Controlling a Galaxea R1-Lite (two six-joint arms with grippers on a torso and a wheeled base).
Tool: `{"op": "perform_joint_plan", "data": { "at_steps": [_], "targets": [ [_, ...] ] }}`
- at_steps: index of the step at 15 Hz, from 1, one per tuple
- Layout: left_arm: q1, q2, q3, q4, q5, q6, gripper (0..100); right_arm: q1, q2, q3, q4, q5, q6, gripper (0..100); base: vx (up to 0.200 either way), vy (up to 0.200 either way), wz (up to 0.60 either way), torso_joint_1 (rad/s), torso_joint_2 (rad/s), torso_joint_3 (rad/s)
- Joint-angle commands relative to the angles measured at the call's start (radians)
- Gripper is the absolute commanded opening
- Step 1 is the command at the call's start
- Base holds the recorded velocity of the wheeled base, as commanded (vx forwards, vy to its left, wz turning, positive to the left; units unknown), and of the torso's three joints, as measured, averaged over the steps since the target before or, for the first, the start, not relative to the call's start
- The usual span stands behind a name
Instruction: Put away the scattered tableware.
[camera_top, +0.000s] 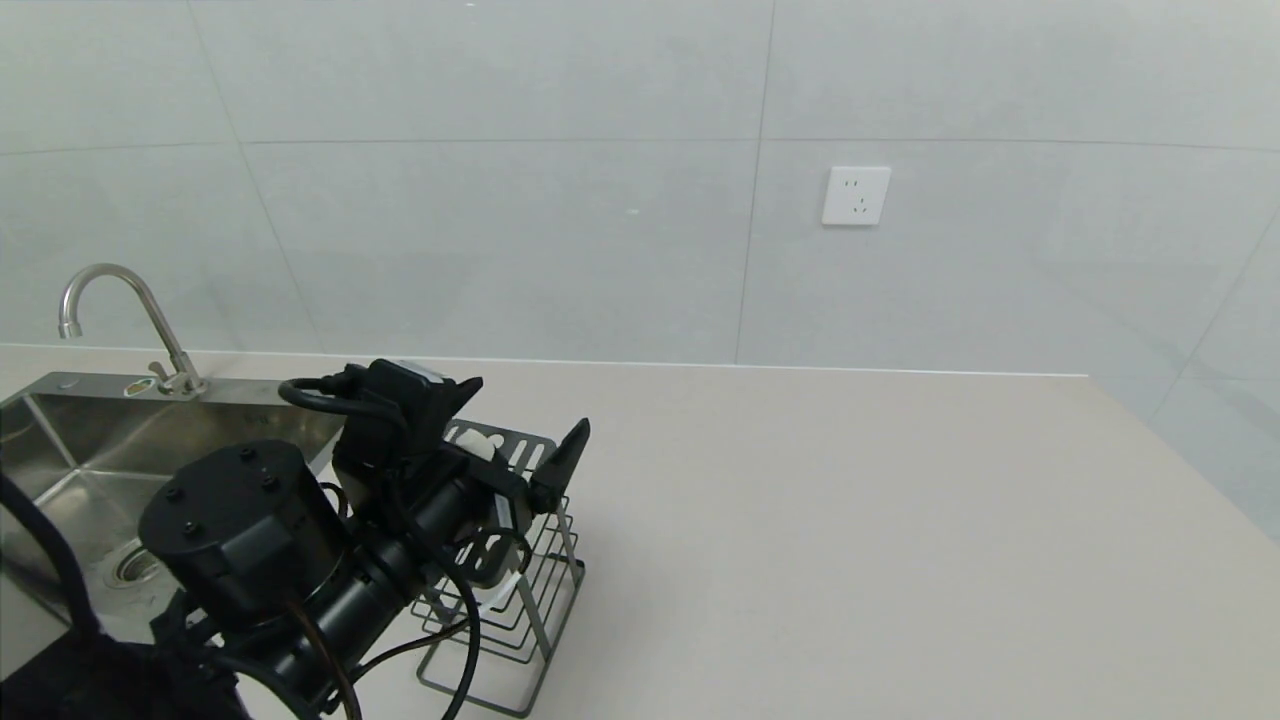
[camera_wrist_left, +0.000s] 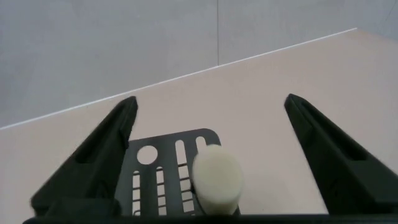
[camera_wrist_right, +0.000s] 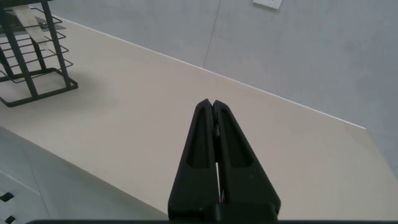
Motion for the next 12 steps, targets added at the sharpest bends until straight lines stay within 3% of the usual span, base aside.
{"op": "perform_joint_plan", "data": {
  "at_steps": [1,4,8,10,12],
  "targets": [
    [0.005,-0.029,-0.025,-0.005,-0.005,0.004,100,0.0,0.001,0.0,-0.001,0.0,0.001,0,0.0,0.0,0.0,0.0,0.0,0.0],
    [0.008,-0.103,-0.048,0.0,-0.065,0.005,100,0.0,0.001,0.0,-0.001,0.0,0.001,0,0.0,0.0,0.0,0.0,0.0,0.0],
    [0.051,-0.315,-0.109,0.179,-0.121,-0.006,100,0.0,0.001,0.0,-0.001,-0.001,0.001,0,0.0,0.0,0.0,0.0,0.0,0.0],
    [0.161,-0.428,-0.188,0.294,-0.189,-0.019,100,0.0,0.001,0.0,-0.001,-0.006,0.0,0,0.0,0.0,0.0,0.0,0.0,0.0],
    [0.293,-0.506,-0.204,0.346,-0.299,-0.099,100,0.0,0.001,0.0,0.001,-0.055,0.001,0,0.0,0.0,0.0,0.0,0.0,0.0]
  ]
}}
